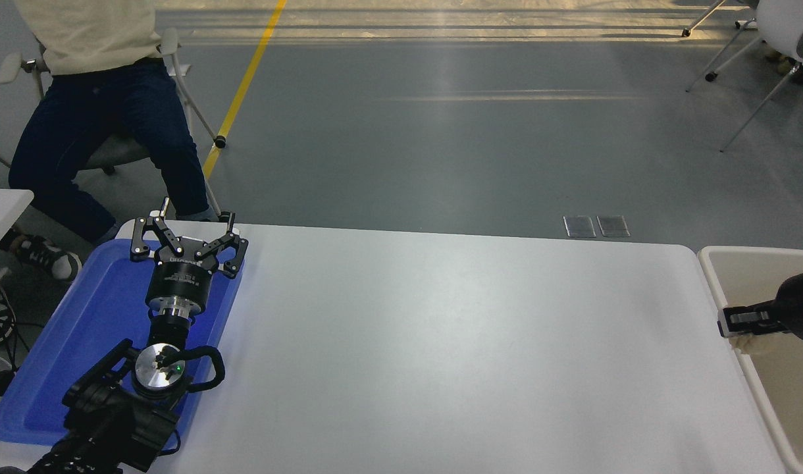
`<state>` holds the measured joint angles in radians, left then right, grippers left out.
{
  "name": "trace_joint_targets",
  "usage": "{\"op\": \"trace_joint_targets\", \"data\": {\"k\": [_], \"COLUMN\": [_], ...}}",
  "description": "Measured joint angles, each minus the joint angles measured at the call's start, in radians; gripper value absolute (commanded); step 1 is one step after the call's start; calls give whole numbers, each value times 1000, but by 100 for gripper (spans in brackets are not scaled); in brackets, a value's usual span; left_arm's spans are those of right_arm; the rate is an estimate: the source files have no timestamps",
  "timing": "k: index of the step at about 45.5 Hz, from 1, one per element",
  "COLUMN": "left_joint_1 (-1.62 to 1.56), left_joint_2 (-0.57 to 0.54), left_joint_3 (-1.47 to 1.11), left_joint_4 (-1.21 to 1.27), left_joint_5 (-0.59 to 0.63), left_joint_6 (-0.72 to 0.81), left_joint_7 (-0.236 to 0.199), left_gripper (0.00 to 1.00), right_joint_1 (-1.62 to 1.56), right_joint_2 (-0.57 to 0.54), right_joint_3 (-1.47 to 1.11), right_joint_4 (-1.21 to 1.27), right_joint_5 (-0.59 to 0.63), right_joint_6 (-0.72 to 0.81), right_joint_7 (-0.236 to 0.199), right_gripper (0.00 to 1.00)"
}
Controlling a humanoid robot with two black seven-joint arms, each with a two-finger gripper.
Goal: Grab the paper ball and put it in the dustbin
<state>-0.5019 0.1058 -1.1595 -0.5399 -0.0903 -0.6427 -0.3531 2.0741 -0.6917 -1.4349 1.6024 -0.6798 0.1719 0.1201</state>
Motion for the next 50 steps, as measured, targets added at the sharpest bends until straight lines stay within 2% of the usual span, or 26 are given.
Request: {"op": "trace_joint_targets", "data": {"k": [18,50], "left_joint_1": [0,0], "left_joint_2": [1,2], "left_joint_3": [0,0], "left_joint_4": [0,0], "left_joint_5": [0,0], "left_joint_6": [0,0], "left_joint_7": [0,0], "left_gripper": [100,100], "right_joint_1": [145,216], "right_joint_2": [57,92], "right_joint_3": [-23,-33], "right_joint_4": [41,47], "right_joint_5": [34,94], "right_joint_6": [110,138], "right_joint_7": [15,26], "right_gripper": [0,0]}}
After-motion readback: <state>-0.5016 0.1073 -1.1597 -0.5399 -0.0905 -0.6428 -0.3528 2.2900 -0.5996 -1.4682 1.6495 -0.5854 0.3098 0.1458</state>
